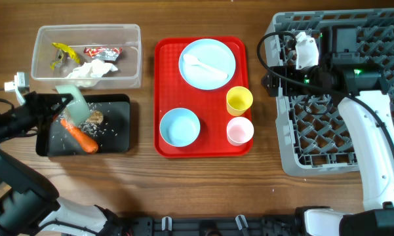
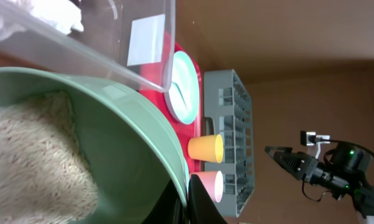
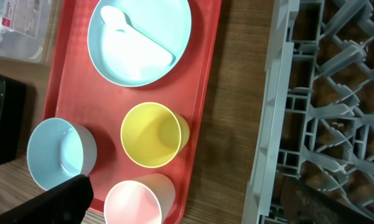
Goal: Sort waste into correct bins and load items into the dishwasher rack
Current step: 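Tip the green bowl over black tray with left gripper to pour rice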
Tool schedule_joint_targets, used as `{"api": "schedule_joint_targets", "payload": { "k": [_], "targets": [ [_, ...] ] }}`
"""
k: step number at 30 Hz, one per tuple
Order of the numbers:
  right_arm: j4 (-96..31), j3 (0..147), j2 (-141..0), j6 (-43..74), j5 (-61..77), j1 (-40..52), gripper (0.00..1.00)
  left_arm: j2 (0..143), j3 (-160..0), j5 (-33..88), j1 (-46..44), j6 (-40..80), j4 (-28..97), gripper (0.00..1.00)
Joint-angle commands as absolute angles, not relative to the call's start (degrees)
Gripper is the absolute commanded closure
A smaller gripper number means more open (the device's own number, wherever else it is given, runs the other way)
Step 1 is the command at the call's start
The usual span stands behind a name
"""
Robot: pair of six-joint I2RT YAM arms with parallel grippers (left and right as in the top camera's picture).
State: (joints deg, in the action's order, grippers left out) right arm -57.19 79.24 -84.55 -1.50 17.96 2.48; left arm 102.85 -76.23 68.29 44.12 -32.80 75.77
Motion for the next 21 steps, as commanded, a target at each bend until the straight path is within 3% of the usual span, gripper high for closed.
{"api": "schedule_joint_targets", "payload": {
  "k": [1,21],
  "targets": [
    [-57.74,80.14,-85.3,-0.89,17.65,2.68,0.0,102.13,-75.94,72.82,44.45,-34.3,75.0,0.96],
    [-57.95,80.14,-85.3,-0.89,17.65,2.68,0.0,102.13,-75.94,84.38,48.29,-34.09,80.75,0.96]
  ]
}}
